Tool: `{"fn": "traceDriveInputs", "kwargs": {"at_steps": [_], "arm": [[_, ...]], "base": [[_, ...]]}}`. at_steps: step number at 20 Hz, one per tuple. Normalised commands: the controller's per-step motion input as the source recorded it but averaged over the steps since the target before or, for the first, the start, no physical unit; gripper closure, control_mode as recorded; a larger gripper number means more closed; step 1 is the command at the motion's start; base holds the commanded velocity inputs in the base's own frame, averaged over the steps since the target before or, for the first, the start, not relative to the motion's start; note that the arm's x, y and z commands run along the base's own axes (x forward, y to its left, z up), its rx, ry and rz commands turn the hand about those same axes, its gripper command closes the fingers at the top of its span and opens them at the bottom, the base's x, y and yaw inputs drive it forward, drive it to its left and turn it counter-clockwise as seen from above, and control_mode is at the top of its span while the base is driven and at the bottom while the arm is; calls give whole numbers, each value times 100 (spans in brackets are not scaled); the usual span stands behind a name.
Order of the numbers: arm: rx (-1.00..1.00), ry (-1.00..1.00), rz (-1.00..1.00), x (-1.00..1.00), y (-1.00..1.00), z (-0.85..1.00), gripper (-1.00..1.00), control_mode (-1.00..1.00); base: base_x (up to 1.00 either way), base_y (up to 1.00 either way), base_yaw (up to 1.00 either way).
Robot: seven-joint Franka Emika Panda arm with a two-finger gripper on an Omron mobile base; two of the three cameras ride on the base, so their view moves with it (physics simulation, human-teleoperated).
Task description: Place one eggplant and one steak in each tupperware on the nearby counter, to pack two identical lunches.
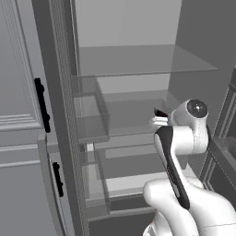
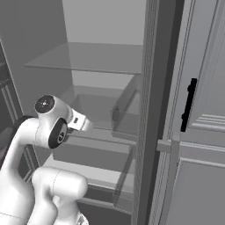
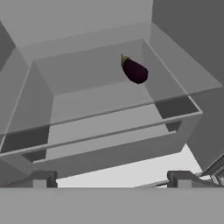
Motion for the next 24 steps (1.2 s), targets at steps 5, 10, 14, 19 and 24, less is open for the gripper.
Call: {"fn": "traceDriveInputs", "kwargs": {"at_steps": [5, 10, 14, 19, 24], "arm": [[-15, 2, -3, 87, -53, 58, -100, -100], [0, 17, 9, 100, -51, 8, -100, -100], [-2, 37, 1, 80, -17, -32, -100, -100], [-6, 10, 0, 57, -1, -64, -100, -100], [0, -12, 0, 41, -23, -89, -100, -100]], "base": [[0, 0, 0], [0, 0, 0], [0, 0, 0], [0, 0, 0], [0, 0, 0]]}}
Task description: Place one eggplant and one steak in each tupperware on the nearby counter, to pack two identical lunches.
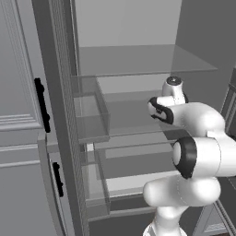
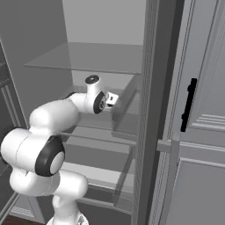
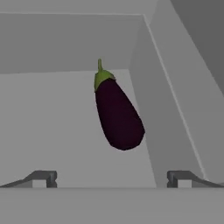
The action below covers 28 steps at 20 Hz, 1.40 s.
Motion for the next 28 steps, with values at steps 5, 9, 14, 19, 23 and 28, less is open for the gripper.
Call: {"fn": "traceDriveInputs", "kwargs": {"at_steps": [5, 9, 14, 19, 23, 28], "arm": [[0, 0, 4, 56, -13, -23, -100, -100], [0, 5, 1, 52, -6, -10, -100, -100], [0, 11, 0, 44, -27, -21, -100, -100], [0, 9, 0, 21, -25, -28, -100, -100], [0, 4, 0, 13, -1, -29, 100, -100], [0, 0, 0, 4, 0, -1, 100, -100]], "base": [[0, 0, 0], [0, 0, 0], [0, 0, 0], [0, 0, 0], [0, 0, 0], [0, 0, 0]]}}
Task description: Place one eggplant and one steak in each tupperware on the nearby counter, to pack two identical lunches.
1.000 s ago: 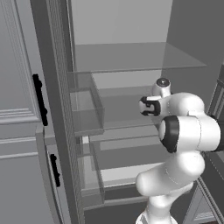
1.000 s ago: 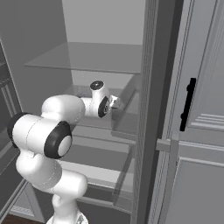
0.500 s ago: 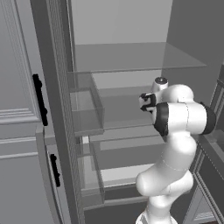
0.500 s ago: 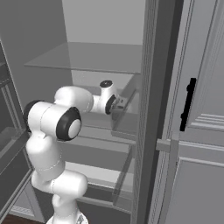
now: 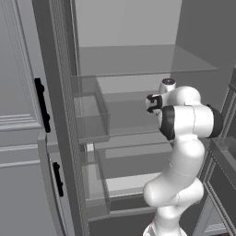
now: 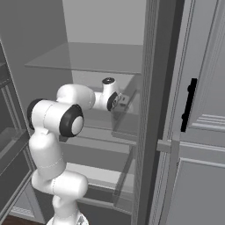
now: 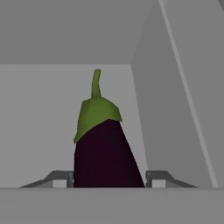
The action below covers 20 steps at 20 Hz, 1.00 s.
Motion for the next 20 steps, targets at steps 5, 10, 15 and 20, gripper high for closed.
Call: {"fn": "traceDriveInputs", "kwargs": {"at_steps": [5, 10, 15, 20], "arm": [[0, 0, 0, -5, 0, -9, 100, -100], [0, -15, 0, -51, 0, -25, 100, -100], [6, -31, -2, -88, 4, 50, 100, -100], [0, -8, -1, -96, 21, 100, 100, -100]], "base": [[0, 0, 0], [0, 0, 0], [0, 0, 0], [0, 0, 0]]}}
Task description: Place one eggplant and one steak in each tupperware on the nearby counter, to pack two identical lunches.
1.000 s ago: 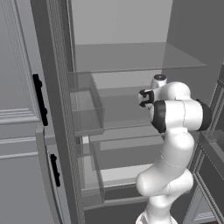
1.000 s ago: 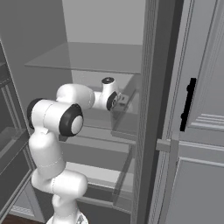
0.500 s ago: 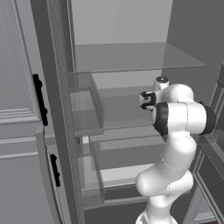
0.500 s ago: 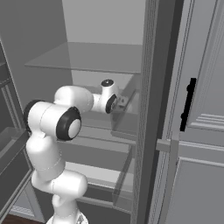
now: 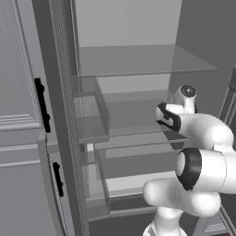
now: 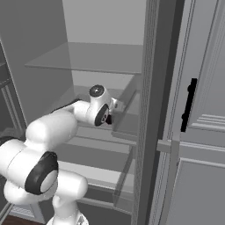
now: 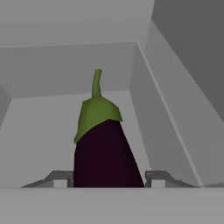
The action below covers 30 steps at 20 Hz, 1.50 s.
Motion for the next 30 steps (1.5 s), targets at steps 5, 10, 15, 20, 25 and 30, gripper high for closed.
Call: {"fn": "traceDriveInputs", "kwargs": {"at_steps": [5, 10, 15, 20, 25, 30], "arm": [[-4, 5, 0, -100, 20, 100, 100, -100], [-7, 16, 1, -100, 27, 94, 100, -100], [-2, 4, 2, -40, 7, 22, 100, 100], [0, 0, 0, 0, 0, 0, 100, 100], [0, 0, 0, 0, 0, 0, 100, 100], [0, 0, 0, 0, 0, 0, 100, 100]], "base": [[0, 0, 0], [0, 0, 0], [-60, 0, 6], [-100, 0, 15], [-100, 0, 14], [-100, -32, -21]]}}
